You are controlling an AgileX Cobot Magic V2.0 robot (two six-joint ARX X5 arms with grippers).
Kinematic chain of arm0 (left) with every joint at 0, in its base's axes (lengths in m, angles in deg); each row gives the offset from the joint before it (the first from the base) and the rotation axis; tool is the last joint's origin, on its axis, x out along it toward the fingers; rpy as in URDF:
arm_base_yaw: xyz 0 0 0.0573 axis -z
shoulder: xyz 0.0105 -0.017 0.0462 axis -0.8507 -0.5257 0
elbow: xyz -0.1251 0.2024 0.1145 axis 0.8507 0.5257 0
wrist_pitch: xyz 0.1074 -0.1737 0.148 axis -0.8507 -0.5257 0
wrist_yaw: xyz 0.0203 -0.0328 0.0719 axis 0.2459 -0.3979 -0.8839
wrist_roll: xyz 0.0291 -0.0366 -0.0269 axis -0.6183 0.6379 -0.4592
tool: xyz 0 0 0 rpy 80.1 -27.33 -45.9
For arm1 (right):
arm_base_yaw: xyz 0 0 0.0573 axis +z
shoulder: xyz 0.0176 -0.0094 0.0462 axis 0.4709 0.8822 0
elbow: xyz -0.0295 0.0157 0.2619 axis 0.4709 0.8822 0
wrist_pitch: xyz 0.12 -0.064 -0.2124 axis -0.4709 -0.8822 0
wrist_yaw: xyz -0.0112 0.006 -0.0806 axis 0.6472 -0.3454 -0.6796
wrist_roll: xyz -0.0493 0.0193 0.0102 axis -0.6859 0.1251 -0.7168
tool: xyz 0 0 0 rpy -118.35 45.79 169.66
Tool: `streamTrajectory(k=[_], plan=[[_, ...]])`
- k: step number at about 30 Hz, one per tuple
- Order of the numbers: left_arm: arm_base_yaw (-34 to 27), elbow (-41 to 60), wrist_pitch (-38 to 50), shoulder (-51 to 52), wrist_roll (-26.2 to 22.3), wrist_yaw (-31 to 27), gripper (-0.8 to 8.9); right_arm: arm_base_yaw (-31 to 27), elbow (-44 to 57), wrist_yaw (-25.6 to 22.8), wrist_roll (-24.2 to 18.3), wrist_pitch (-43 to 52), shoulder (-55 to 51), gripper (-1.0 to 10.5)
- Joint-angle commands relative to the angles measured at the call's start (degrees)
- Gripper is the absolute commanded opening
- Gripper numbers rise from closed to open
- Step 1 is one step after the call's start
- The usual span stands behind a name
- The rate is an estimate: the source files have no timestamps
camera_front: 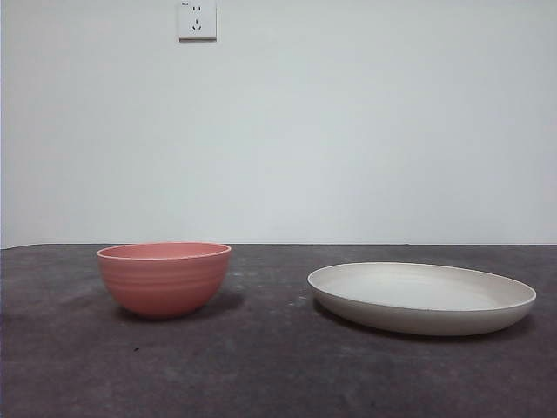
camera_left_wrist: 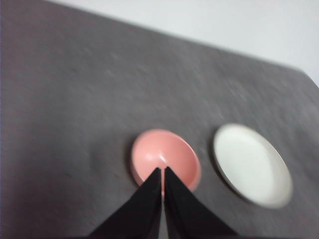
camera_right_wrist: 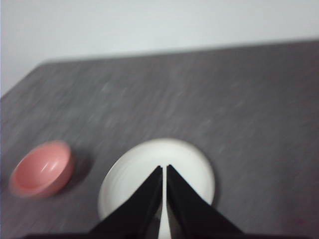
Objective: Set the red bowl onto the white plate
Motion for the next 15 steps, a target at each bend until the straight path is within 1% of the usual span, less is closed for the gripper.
streamTrajectory(k=[1, 4, 5, 9, 12, 15], plan=[[1.1, -3.7, -3.2, -3.1, -5.3, 3.3, 0.08, 0.2, -4.0, 4.2, -4.1, -4.0, 3.8, 0.1], [3.4, -6.5, -8.3, -5.9, -8.3, 5.0, 0.08, 1.0, -6.7, 8.0, -6.2, -8.2, 7.1, 0.1], [4.4, -7.3, -10.1, -6.7, -9.2, 5.1, 0.08, 1.5, -7.5, 8.5, -6.8, -9.9, 8.0, 0.1], [8.3, -9.0, -15.8, -8.9, -12.5, 5.1, 0.08, 3.7, -8.9, 9.7, -9.5, -15.6, 10.7, 0.1], [10.7, -9.1, -18.1, -9.6, -13.8, 5.1, 0.08, 5.6, -8.9, 9.7, -10.9, -19.4, 11.7, 0.1], [11.8, -9.1, -18.6, -9.7, -13.9, 5.1, 0.08, 7.3, -8.9, 9.7, -11.8, -22.1, 12.1, 0.1]])
